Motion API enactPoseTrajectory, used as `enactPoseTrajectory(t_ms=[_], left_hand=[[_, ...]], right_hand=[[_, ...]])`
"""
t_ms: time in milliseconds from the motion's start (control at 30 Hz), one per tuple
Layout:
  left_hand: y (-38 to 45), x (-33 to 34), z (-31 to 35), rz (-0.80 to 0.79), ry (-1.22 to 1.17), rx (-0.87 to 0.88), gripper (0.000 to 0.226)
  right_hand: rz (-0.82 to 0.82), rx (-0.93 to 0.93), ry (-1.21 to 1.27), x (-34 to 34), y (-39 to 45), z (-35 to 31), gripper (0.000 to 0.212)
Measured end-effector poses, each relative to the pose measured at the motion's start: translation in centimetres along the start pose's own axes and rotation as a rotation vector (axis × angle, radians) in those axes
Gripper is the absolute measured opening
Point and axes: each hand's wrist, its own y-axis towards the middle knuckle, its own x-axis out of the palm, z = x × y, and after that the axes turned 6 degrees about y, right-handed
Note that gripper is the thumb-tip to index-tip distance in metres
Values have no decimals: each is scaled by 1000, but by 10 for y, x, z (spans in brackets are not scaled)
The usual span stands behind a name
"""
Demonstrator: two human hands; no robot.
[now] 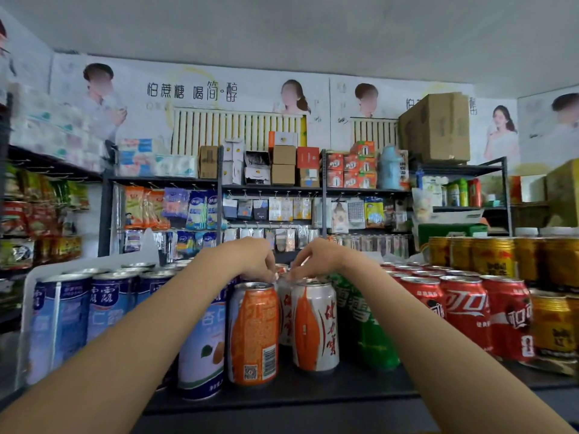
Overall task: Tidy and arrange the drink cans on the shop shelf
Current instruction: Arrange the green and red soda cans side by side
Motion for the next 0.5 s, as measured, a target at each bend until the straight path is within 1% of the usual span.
enactPoseTrajectory(t_ms=[67,167,233,333,433,500], left_hand=[[7,1,-4,-41,-43,-15,23],[14,0,-4,-50,-61,-25,23],[14,0,-1,-25,-47,-5,21],[15,1,6,33,-60,41,26],[19,3,14,6,-48,71,34],[22,1,15,-12,-69,72,35]], right_hand=[[-23,4,-54,4,10,-4,45],[-7,-8,-145,6,19,-6,46],[0,-4,-137,2,20,-3,45],[7,-13,-151,-6,17,7,34],[-19,-2,-178,-12,17,14,31],[-48,16,-112,-18,18,17,36]])
